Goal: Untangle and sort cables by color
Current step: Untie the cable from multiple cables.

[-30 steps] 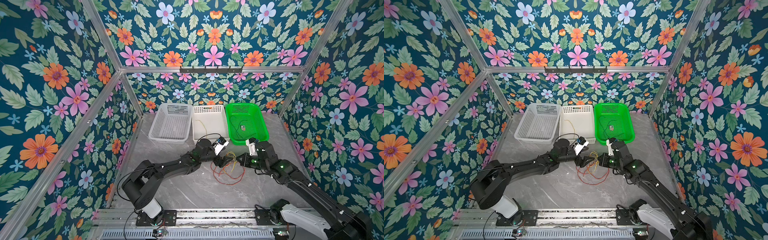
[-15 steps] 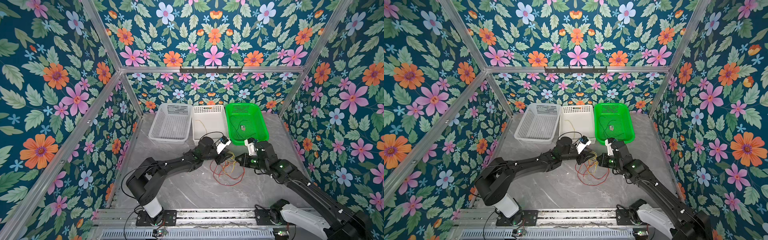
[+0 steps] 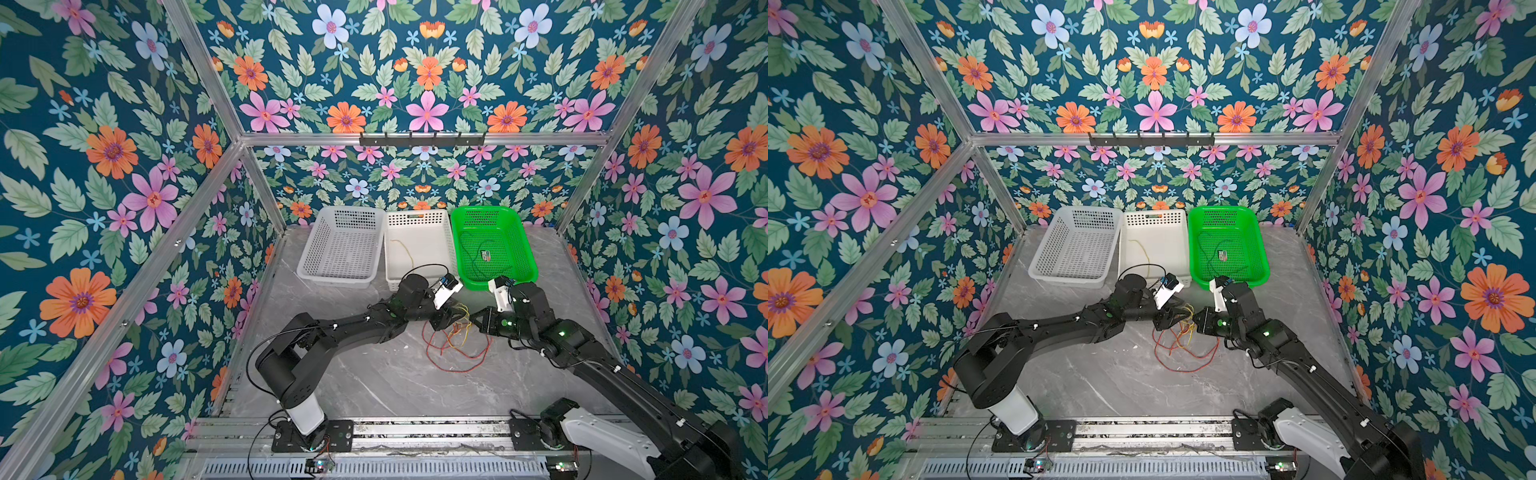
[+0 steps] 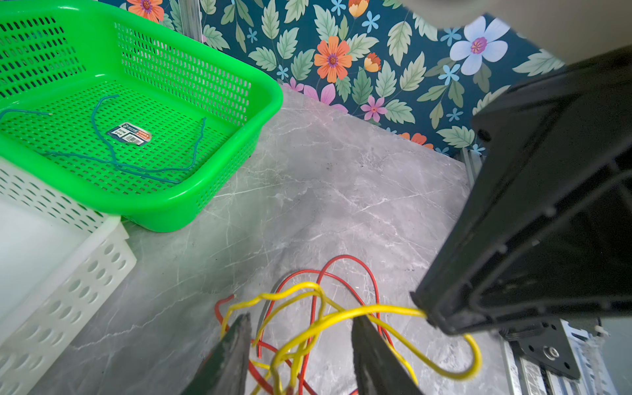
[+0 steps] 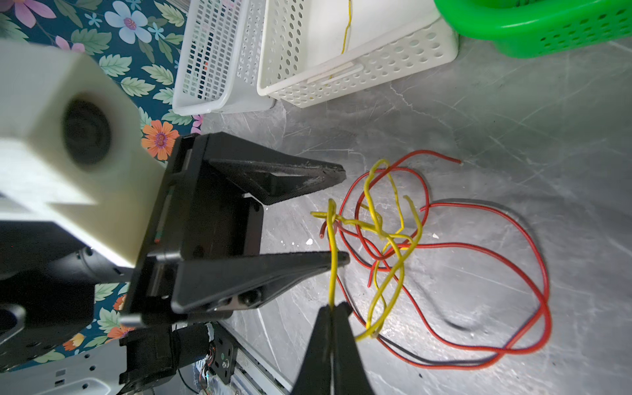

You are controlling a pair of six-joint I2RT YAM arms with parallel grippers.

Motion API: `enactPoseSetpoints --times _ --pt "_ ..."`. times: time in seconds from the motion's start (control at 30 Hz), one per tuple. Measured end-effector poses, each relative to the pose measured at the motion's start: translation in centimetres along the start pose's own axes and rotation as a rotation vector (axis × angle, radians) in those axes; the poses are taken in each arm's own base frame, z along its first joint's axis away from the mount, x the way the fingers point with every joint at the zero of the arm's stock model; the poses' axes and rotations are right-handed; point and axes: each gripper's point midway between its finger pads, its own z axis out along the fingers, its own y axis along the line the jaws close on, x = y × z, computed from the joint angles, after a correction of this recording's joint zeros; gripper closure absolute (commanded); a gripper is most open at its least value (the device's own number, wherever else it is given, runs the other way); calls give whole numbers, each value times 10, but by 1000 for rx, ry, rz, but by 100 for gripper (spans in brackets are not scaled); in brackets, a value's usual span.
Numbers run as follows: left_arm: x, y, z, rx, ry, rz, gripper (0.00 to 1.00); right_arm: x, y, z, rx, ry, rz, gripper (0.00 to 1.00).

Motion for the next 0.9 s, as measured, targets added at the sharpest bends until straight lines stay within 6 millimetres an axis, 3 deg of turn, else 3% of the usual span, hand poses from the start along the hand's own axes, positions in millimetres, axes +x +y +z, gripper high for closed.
enactPoseSetpoints --times 0.2,0.27,0.63,0.77,0.9 --pt "0 1 3 3 7 12 82 0 1 -2 -5 -5 -2 100" --pt "3 0 3 7 20 10 100 -1 1 -3 -6 -12 -3 100" --pt "2 -5 -1 21 28 9 100 -1 0 -2 -9 -18 -6 100" --pt "-2 -7 -7 14 24 8 100 1 -2 -1 -11 -22 -10 65" --pt "-21 -11 -19 2 -20 28 100 6 -5 -4 -6 -25 -19 51"
